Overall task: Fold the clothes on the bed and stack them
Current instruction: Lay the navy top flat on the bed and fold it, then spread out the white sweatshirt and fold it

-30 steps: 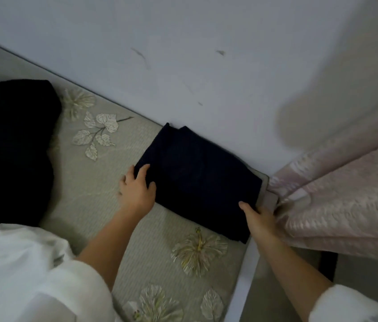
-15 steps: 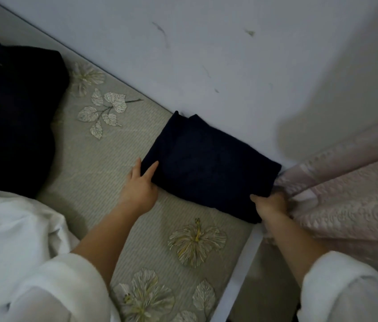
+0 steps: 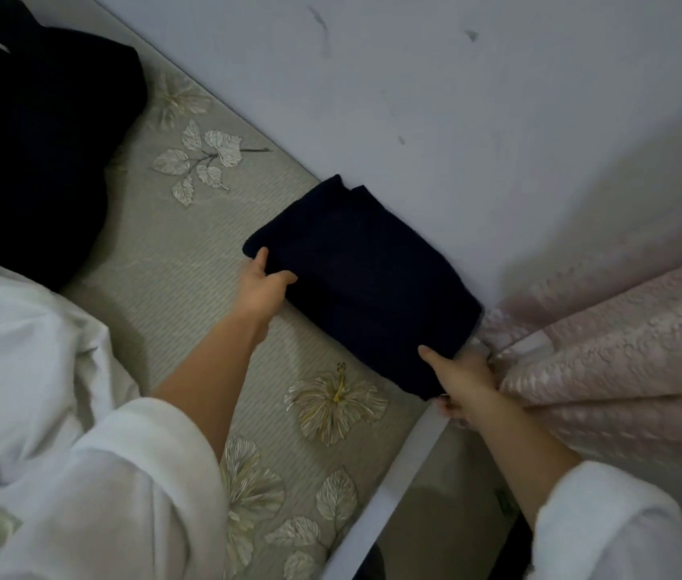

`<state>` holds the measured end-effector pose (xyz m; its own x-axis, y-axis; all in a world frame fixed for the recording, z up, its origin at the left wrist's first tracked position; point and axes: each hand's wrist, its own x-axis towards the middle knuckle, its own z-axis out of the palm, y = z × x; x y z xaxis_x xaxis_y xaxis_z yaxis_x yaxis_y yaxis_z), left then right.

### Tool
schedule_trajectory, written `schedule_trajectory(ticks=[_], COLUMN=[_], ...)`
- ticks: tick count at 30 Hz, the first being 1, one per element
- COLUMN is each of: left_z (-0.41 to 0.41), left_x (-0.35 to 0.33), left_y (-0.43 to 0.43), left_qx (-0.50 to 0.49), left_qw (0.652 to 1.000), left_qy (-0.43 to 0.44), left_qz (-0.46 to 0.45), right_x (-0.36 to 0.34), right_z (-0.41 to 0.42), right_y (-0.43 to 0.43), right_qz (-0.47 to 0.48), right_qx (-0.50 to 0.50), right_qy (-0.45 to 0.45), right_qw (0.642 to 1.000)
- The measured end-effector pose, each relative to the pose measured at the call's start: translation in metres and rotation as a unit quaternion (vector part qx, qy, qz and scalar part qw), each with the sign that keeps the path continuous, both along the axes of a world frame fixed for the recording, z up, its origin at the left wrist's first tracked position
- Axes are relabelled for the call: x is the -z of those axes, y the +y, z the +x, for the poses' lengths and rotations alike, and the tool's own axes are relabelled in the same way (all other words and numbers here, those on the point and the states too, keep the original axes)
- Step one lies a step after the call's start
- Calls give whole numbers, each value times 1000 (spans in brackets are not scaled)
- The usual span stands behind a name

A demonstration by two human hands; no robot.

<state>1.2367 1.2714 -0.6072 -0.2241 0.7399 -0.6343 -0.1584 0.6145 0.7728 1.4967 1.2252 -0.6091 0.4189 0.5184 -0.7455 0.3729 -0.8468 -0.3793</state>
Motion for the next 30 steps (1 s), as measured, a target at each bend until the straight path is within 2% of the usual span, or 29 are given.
schedule_trajectory(ticks=[2,4,6,11,16,20,24,28,30], left_z=[1,2,1,-16,-51,-91,-138,-186,-210], left_x=[-1,-6,-14,-45,-71,-73,-68,-55,-49], left_y=[-10,-20,-30,-89,-191,-276,-339,-384,-397], left_qx=[31,60,71,21,-80,-151,-215,-228,-196], left_qw=[999,998,996,991,982,954,927,893,879], left_qy=[11,21,56,132,159,227,260,345,407], left_qz=[-22,-23,-18,-13,-58,-123,-165,-178,-153], right_x=[0,-10,-23,-48,-58,-53,-43,-32,-27], right_z=[-2,-8,-20,-66,-137,-200,-259,-309,-334], right_y=[-7,-8,-5,-10,-49,-91,-123,-144,-149], right_qz=[25,83,139,201,182,155,132,159,187], right_qx=[-170,-234,-286,-421,-530,-589,-640,-680,-695], right_qy=[-130,-193,-210,-134,-53,6,22,31,19], right_qw=[977,949,924,874,827,793,756,715,694])
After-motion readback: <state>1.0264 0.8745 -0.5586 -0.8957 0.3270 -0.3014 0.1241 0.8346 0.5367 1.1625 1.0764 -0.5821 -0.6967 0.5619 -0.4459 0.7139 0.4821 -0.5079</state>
